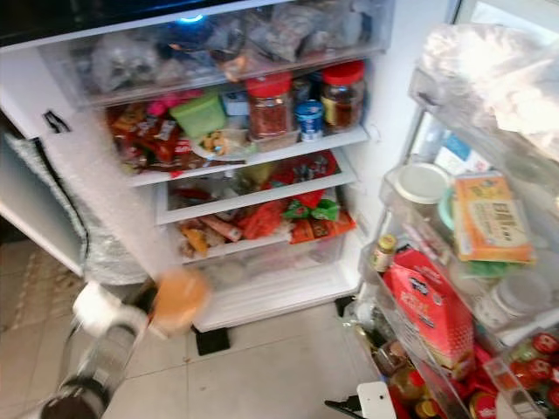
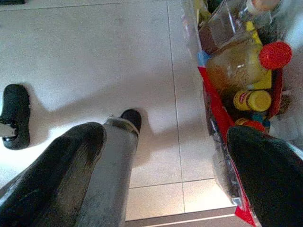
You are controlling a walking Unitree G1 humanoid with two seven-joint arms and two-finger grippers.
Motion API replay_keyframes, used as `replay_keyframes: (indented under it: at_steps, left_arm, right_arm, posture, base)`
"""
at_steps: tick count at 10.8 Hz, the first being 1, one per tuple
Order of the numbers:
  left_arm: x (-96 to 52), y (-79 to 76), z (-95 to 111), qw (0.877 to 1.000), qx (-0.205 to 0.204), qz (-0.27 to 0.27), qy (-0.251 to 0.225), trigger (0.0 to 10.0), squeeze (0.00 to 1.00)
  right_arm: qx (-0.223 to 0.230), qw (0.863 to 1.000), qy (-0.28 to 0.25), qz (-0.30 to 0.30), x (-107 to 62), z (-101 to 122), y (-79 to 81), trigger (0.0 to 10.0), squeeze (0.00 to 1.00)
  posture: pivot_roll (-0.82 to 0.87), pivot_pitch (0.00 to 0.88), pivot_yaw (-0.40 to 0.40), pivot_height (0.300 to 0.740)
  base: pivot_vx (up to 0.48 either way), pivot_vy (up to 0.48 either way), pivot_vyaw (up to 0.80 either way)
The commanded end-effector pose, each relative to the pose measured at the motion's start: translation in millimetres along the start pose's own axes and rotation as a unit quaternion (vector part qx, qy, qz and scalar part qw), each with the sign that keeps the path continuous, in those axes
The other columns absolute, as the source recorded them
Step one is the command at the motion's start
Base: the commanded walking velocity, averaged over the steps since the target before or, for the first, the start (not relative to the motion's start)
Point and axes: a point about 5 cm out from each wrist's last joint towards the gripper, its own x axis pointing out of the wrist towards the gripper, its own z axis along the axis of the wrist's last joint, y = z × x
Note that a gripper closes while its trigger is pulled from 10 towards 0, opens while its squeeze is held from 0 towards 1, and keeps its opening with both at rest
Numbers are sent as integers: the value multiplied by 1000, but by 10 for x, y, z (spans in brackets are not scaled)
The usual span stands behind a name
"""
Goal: Restocking fridge
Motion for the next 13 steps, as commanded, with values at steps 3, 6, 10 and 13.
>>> replay_keyframes:
  at_steps: [3, 6, 10, 13]
  left_arm:
    - [55, -304, -77, 990, -65, -121, 33, 10000, 0]
    - [-39, -365, -93, 981, -75, -176, 24, 10000, 0]
    - [4, -630, -146, 974, -20, -222, 43, 10000, 0]
    - [5, -789, -109, 967, -4, -250, 37, 10000, 0]
  right_arm:
    - [-5, 1000, -3, 10, 22, 109, 23, 10000, 0]
    - [-1, 1000, -17, -8, 39, 257, -65, 10000, 0]
    - [-27, 999, -37, -29, 45, 446, -227, 10000, 0]
    - [-43, 998, -31, -28, 47, 467, -250, 10000, 0]
  posture:
    - [-89, 85, 96, 740]
    - [-59, 134, 69, 740]
    - [-109, 168, 76, 740]
    - [-101, 183, 86, 740]
  base:
    - [0, 0, 0]
    - [0, 0, 0]
    - [0, 0, 0]
    - [0, 0, 0]
